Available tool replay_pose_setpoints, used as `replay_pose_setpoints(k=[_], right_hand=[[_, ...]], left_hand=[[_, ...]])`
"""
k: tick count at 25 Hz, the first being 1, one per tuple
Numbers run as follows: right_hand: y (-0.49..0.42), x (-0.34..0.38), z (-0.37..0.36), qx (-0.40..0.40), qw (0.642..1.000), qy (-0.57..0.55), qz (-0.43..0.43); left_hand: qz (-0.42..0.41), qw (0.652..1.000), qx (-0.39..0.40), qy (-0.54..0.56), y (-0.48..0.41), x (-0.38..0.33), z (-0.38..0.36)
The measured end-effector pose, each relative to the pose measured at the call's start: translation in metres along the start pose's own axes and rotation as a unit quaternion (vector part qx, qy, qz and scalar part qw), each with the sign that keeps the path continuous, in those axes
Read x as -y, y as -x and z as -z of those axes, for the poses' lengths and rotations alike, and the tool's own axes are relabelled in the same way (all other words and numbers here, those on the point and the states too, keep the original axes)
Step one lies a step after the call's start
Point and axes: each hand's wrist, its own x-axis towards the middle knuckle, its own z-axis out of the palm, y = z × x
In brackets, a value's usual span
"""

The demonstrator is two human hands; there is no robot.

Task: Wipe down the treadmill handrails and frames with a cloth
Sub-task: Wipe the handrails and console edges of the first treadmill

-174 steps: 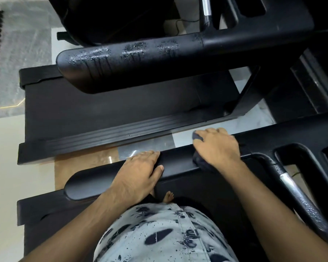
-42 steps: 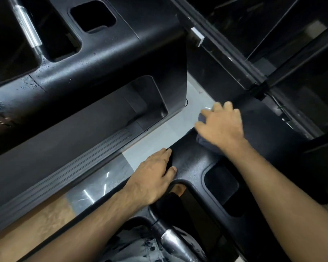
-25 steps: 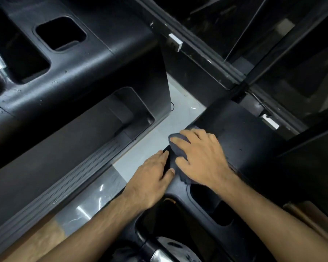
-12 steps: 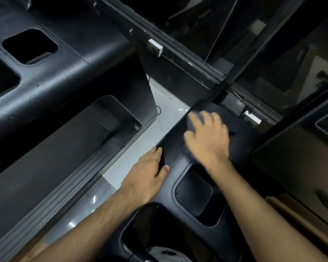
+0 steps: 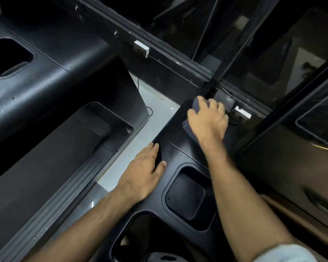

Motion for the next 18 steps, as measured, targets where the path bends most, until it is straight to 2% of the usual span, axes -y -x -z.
replay_pose_setpoints(k=[1,3,4,6,7,8,10,11,13,14,15,17,18], right_hand=[[0.002,0.008,-0.004,-0.004,0.999,0.02,0.027],[0.017,0.019,-0.011,0.052,0.982,0.026,0.182],[0.007,0.011,-0.01,0.069,0.977,0.019,0.199],[-0.022,-0.007,-0.002,0.035,0.999,-0.024,0.019],[-0.022,-0.01,0.0,0.021,0.998,-0.013,-0.057],[-0.015,-0.007,0.0,0.018,0.999,-0.006,-0.047],[0.015,-0.006,-0.007,0.029,0.996,0.008,0.087],[0.016,-0.015,-0.004,0.027,0.994,0.011,0.103],[0.004,-0.038,0.003,0.002,0.996,-0.031,-0.089],[0.006,-0.041,0.007,0.001,0.988,-0.024,-0.155],[0.017,-0.038,0.007,0.006,0.99,-0.015,-0.137],[0.048,-0.032,0.003,0.045,0.998,-0.002,0.043],[0.047,-0.04,0.002,0.047,0.996,-0.008,0.073]], left_hand=[[0.002,1.0,0.003,0.003,-0.002,-0.001,0.0],[0.0,1.0,0.002,0.008,-0.008,-0.001,-0.001],[-0.004,1.0,0.003,0.01,-0.01,-0.001,-0.001],[-0.016,1.0,0.006,0.01,-0.013,0.001,-0.002],[-0.021,1.0,0.006,0.007,-0.013,0.001,-0.002],[-0.024,1.0,0.005,0.004,-0.013,-0.001,-0.002],[-0.032,0.999,-0.01,0.003,-0.014,-0.004,-0.004],[-0.035,0.999,-0.017,0.002,-0.014,-0.006,-0.004],[-0.047,0.999,-0.017,-0.002,-0.015,-0.01,-0.006],[-0.049,0.999,-0.017,-0.006,-0.015,-0.013,-0.007],[-0.048,0.999,-0.013,-0.011,-0.014,-0.016,-0.007],[-0.046,0.999,-0.015,-0.015,-0.015,-0.02,-0.009],[-0.049,0.999,-0.016,-0.017,-0.016,-0.02,-0.009]])
